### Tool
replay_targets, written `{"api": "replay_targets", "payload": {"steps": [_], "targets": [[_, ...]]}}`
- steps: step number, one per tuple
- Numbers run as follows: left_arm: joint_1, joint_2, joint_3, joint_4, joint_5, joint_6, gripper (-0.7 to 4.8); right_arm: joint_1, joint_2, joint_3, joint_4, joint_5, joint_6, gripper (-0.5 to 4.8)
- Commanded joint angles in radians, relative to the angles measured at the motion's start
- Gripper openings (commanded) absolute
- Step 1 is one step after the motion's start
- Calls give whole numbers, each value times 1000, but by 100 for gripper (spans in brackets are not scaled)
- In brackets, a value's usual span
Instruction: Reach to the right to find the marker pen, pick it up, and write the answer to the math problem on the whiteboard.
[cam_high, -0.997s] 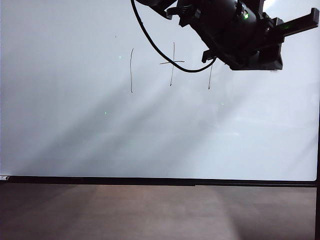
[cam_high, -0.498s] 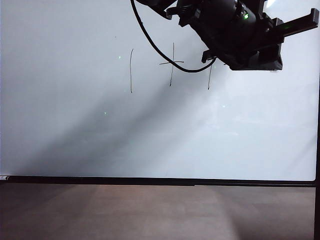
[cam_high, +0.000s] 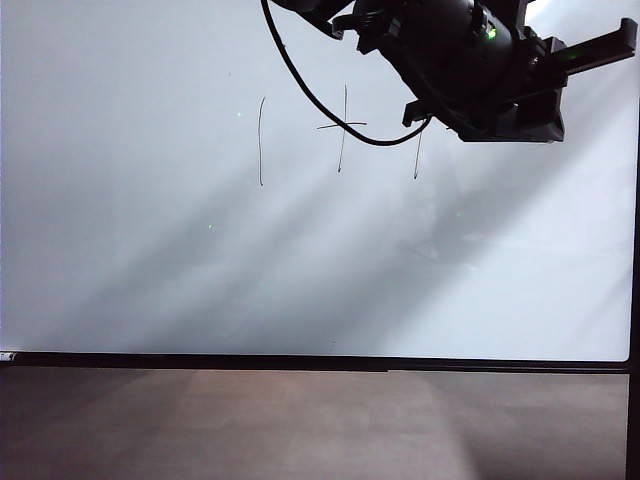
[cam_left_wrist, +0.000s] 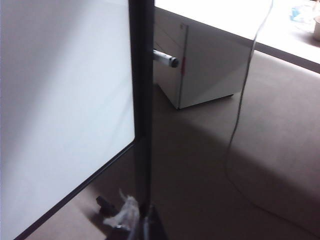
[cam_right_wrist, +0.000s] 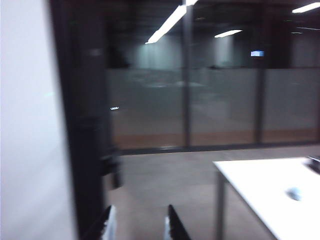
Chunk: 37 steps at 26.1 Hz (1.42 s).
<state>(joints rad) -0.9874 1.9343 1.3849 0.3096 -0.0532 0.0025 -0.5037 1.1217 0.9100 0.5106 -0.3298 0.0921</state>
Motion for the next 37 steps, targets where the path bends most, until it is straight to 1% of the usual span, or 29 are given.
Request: {"api": "replay_targets", "payload": {"steps": [1, 2, 4, 7, 10, 12, 14, 17, 21, 24, 26, 33, 35, 37], "targets": [[-6, -6, 4, -1, 5, -3, 27, 4, 84, -30, 52, -127, -14, 137], [-6, -6, 4, -1, 5, -3, 27, 4, 108, -42, 78, -147, -13, 165], [-6, -6, 4, -2, 5, -3, 27, 10, 180, -68, 156, -143, -11, 225], [-6, -6, 4, -5, 5, -3, 27, 10, 299, -87, 246, -154, -13, 245], [-6, -6, 4, -5, 5, -3, 27, 15, 451, -87, 386, -234, -4, 245], [-6, -6, 4, -5, 5, -3, 27, 16, 547, -87, 470, -234, 23, 244], [-6, -6, 4, -5, 5, -3, 27, 16, 625, -87, 522, -234, 28, 244], [-6, -6, 4, -6, 5, -3, 27, 18, 746, -87, 650, -233, 45, 244], [-6, -6, 4, -6, 5, -3, 27, 21, 865, -84, 761, -231, 45, 244], [-6, -6, 4, -6, 5, -3, 27, 22, 904, -79, 782, -235, 43, 244], [-6, -6, 4, -7, 5, -3, 27, 28, 919, -64, 781, -258, 43, 244], [-6, -6, 4, -8, 5, -3, 27, 68, 942, 0, 764, -245, 30, 244], [-6, -6, 5, -8, 5, -3, 27, 77, 948, 18, 761, -222, 27, 244], [-6, -6, 4, -8, 5, -3, 27, 79, 948, 28, 732, -223, 18, 244]]}}
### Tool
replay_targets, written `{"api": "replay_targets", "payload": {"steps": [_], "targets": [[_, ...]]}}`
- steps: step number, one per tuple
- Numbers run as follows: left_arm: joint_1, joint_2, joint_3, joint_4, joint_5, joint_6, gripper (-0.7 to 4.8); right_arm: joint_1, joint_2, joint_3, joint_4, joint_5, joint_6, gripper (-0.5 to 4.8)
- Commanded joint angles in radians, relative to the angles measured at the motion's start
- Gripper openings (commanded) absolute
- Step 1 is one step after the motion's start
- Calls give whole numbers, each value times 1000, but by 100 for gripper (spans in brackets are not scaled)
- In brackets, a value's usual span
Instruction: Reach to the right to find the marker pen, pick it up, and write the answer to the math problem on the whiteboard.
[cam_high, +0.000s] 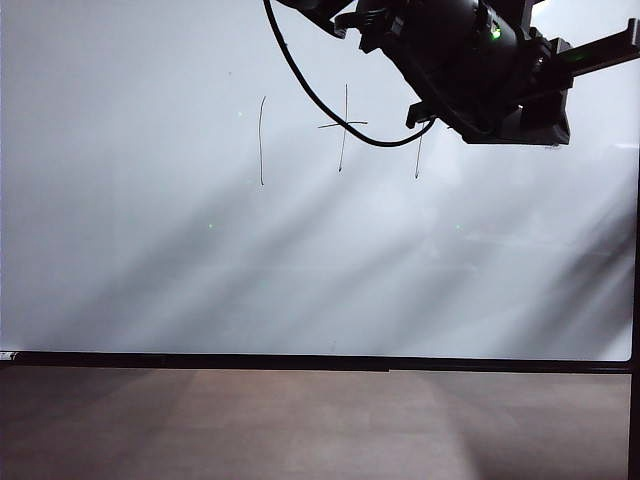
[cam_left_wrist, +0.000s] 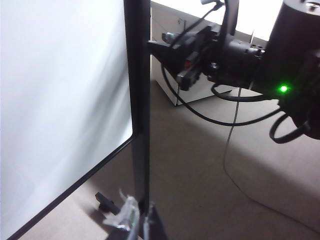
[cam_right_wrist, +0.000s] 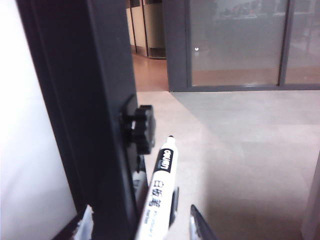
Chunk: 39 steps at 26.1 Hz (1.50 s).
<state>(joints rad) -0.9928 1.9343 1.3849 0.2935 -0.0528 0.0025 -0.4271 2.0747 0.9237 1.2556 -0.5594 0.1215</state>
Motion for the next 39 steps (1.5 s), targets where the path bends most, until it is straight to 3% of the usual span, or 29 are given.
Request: {"api": "replay_targets", "payload": {"steps": [1, 16, 18, 21, 22, 24, 26, 31, 32, 35, 39], "targets": [[0, -6, 5, 8, 5, -3, 27, 2, -5, 15, -35, 6, -24, 244], [0, -6, 4, 7, 5, -3, 27, 0, -4, 13, -108, 3, -47, 242], [0, -6, 4, 7, 5, -3, 27, 0, -4, 13, -107, 3, -47, 206], [0, -6, 4, 7, 5, -3, 27, -1, -4, 13, -107, 3, -47, 201], [0, -6, 4, 7, 5, -3, 27, -2, -4, 13, -107, 2, -47, 154], [0, -6, 4, 8, 5, -3, 27, -2, -4, 13, -107, -1, -47, 144], [0, -6, 4, 7, 5, -3, 27, -2, -4, 13, -107, 0, -47, 91], [0, -6, 4, 8, 5, -3, 27, -2, -4, 13, -106, 0, -47, 34], [0, -6, 4, 7, 5, -3, 27, -2, -4, 13, -102, 0, -47, -6], [0, -6, 4, 8, 5, -3, 27, -3, -6, 13, -71, 0, -38, -6], [0, -6, 5, 8, 5, -3, 27, -52, -145, -26, -61, 80, 37, -6]]}}
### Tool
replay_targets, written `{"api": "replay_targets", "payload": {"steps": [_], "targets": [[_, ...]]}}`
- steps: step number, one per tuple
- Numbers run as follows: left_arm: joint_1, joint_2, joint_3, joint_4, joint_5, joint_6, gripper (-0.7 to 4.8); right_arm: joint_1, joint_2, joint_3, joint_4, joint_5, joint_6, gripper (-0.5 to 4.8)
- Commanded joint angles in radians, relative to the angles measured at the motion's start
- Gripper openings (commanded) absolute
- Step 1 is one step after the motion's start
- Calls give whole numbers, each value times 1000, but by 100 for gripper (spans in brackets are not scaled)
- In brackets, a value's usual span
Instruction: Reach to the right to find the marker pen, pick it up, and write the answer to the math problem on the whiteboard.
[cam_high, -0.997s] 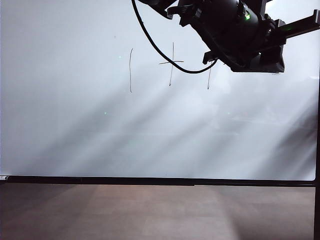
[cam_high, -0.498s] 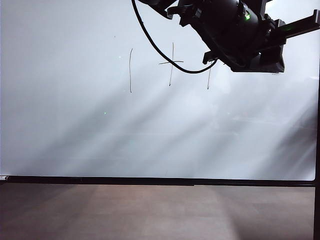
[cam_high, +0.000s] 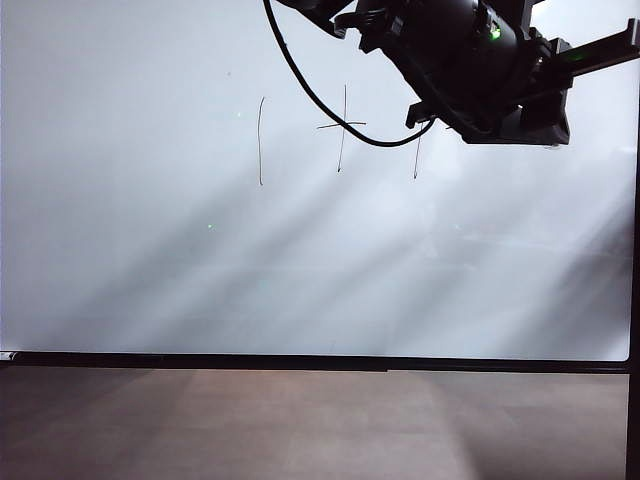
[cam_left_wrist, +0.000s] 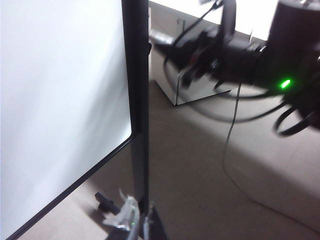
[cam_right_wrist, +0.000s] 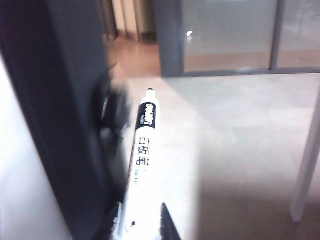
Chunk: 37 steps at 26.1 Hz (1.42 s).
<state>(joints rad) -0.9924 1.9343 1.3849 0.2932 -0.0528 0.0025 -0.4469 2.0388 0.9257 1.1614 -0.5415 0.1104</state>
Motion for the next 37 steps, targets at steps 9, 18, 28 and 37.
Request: {"api": "replay_targets", "payload": {"steps": [9, 18, 28, 37], "targets": [[-1, -6, 4, 8, 5, -3, 27, -125, -912, -212, -525, 259, 96, -6], [-1, -6, 4, 8, 5, -3, 27, -36, -1495, -217, -1131, 251, 94, -6], [71, -9, 4, 269, 15, -3, 27, 136, -1563, -232, -1233, 243, 54, -6], [174, -78, 4, 352, -80, -2, 27, 262, -1482, -232, -1209, 285, 26, -6]]}}
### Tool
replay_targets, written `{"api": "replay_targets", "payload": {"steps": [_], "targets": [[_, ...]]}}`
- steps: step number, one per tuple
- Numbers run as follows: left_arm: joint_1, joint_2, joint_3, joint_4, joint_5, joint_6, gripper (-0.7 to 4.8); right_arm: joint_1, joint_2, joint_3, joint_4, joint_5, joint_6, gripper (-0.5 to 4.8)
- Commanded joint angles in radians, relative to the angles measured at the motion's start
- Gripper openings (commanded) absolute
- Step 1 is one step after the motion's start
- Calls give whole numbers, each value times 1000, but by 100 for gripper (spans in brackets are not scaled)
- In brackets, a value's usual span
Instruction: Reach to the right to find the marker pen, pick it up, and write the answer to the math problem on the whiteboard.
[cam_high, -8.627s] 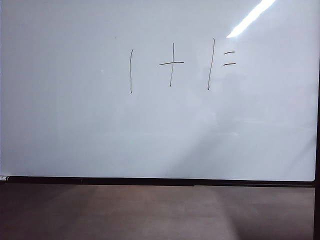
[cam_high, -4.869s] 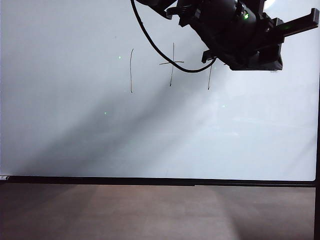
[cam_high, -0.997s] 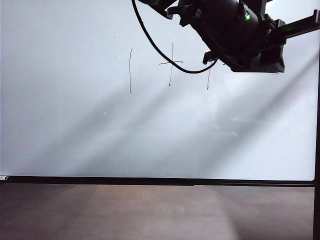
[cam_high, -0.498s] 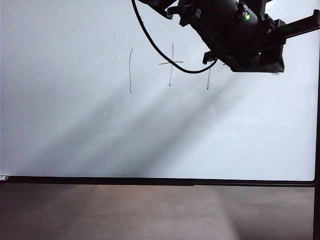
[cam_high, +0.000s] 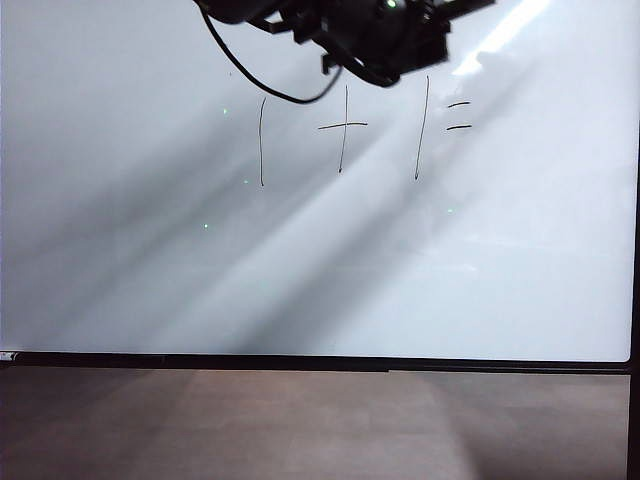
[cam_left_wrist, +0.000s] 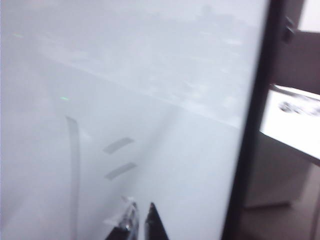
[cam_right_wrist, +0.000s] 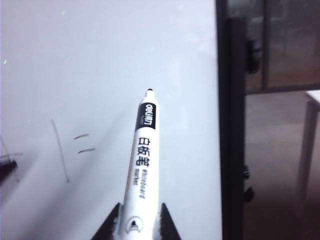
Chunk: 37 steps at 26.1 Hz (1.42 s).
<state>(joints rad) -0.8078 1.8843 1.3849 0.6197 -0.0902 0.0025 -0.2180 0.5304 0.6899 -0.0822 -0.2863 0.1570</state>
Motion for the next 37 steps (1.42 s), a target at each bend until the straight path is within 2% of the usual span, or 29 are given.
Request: {"api": "replay_targets", "payload": {"steps": [1, 11, 15, 16, 18, 25, 31, 37], "targets": [[-18, -37, 3, 26, -48, -3, 27, 47, 37, 4, 39, 35, -33, -6], [-135, -183, -36, 26, -47, -3, 27, 179, 197, 7, 149, 40, -56, -6], [-145, -286, -198, 25, -45, -3, 27, 216, 266, 7, 232, 28, -55, -6], [-138, -319, -266, 11, -50, -3, 27, 216, 299, 7, 241, 17, -55, -6], [-117, -345, -304, -52, -48, -3, 27, 231, 346, 7, 249, 14, -55, -6], [-105, -342, -303, -93, -47, -3, 27, 303, 466, 9, 375, 17, -56, -6], [-107, -342, -303, -87, -45, -3, 27, 300, 580, 53, 454, 15, -60, -6], [-106, -342, -303, -88, -47, -3, 27, 301, 691, 138, 464, -7, -82, -6]]}}
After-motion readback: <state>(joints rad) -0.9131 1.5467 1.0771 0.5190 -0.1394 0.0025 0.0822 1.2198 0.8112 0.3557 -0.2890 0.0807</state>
